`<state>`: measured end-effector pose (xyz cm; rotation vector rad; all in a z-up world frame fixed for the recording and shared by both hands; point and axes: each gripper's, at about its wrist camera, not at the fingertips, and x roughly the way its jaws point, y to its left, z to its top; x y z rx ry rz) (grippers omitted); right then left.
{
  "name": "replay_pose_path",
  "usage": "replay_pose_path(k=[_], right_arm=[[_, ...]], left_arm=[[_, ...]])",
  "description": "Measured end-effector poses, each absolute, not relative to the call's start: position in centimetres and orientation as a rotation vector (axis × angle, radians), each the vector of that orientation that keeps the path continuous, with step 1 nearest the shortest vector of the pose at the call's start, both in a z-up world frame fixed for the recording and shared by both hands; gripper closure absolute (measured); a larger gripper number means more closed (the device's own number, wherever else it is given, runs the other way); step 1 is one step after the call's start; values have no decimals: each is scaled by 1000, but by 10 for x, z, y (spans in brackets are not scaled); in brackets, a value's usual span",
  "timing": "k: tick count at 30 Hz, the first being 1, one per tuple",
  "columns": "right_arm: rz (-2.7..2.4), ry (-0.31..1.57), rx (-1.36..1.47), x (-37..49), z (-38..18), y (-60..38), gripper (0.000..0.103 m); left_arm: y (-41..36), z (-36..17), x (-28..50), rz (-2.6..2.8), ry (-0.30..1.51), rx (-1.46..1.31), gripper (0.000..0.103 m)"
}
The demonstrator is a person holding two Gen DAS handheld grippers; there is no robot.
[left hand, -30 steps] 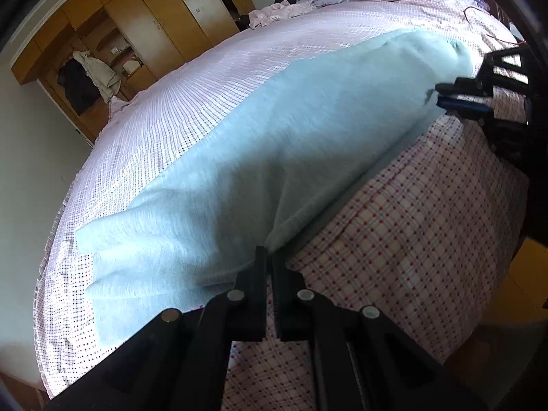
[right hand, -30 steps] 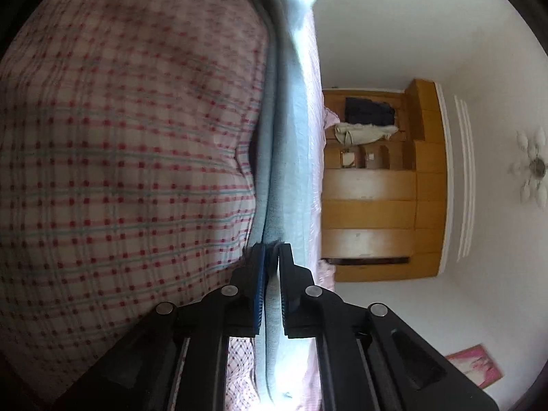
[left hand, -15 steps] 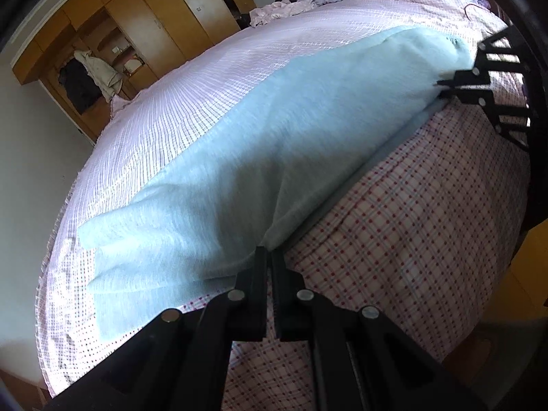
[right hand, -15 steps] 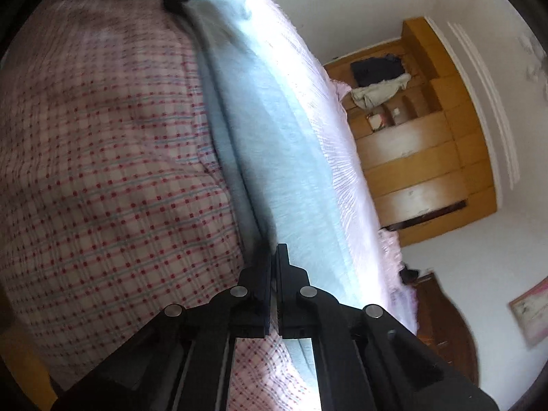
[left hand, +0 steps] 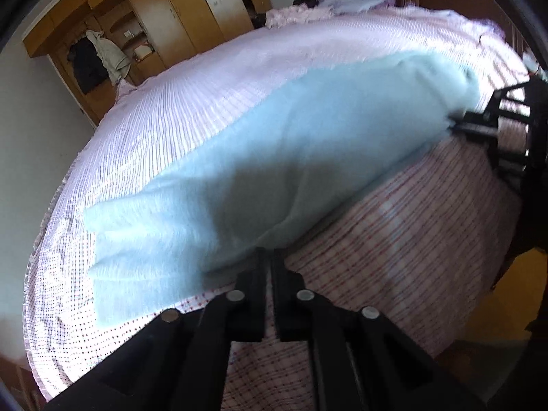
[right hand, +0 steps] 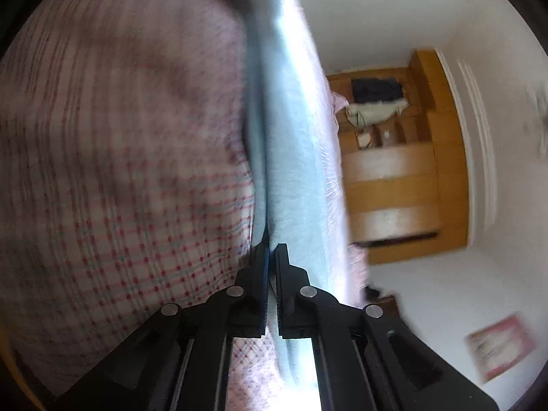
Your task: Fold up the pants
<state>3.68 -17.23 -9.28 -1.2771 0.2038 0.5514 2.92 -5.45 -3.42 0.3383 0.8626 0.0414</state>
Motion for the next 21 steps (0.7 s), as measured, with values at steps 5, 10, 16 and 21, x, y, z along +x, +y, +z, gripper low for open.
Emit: replay_pose_path(k=[5,10,16,21], right_arm=[[703,402,-719,67,-32,-214,89],[484,586,-174,139,-5,-315,84],[239,732,454,181,-29,-450,84],[289,777,549,174,-47,-455,84]], left_arm=[[-68,-13,35,-4,830,251,68],[-95,-1,65,-44,783,236,61],[-123,-11,105,-41,742,248,61],[-111,-31,111,-14,751,185,61]])
